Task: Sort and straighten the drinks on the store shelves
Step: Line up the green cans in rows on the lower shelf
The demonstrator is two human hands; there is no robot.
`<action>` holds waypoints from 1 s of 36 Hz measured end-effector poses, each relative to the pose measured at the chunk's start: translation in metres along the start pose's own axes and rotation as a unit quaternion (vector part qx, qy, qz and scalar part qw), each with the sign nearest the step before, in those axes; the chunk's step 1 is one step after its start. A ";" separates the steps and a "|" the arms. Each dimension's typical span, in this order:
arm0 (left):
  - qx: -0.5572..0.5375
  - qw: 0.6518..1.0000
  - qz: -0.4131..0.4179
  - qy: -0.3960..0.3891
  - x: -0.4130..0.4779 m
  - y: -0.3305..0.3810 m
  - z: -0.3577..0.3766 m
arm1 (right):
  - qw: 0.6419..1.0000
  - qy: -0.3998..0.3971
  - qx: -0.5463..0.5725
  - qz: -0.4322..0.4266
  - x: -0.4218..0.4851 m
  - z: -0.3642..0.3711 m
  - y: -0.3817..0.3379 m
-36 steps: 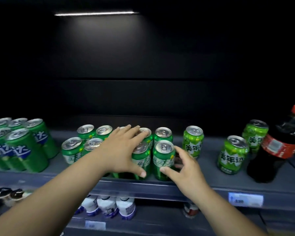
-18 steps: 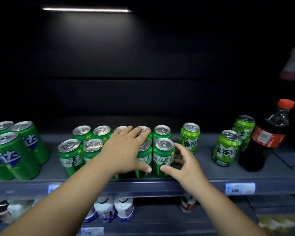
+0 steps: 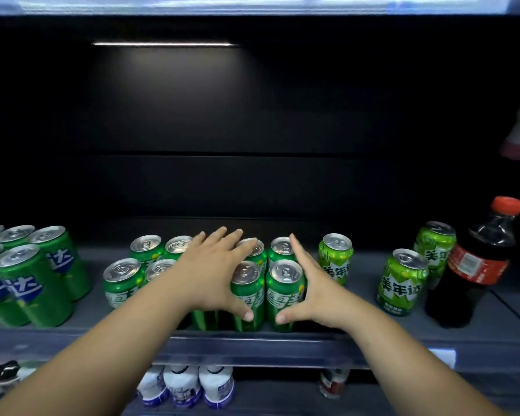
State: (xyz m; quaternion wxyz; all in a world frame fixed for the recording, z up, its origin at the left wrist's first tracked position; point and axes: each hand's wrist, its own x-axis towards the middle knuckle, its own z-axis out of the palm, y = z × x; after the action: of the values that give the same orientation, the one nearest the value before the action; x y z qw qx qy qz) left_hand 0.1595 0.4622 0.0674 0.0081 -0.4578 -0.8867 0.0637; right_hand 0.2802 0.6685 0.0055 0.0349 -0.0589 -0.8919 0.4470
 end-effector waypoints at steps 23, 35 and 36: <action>-0.005 0.999 -0.019 -0.028 0.000 -0.006 0.006 | 0.999 0.021 -0.025 -0.031 0.008 0.014 -0.001; -0.009 0.999 -0.022 -0.031 -0.006 -0.022 0.009 | 0.999 0.024 -0.021 -0.024 0.013 0.027 -0.011; -0.009 0.999 -0.024 -0.032 -0.007 -0.024 0.009 | 0.999 0.023 -0.021 -0.022 0.013 0.028 -0.012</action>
State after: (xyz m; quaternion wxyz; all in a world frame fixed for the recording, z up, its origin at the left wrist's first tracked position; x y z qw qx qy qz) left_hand 0.1435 0.4420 0.0614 -0.0227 -0.4346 -0.8976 0.0701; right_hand 0.2631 0.6405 -0.0013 0.0645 -0.0501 -0.9011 0.4258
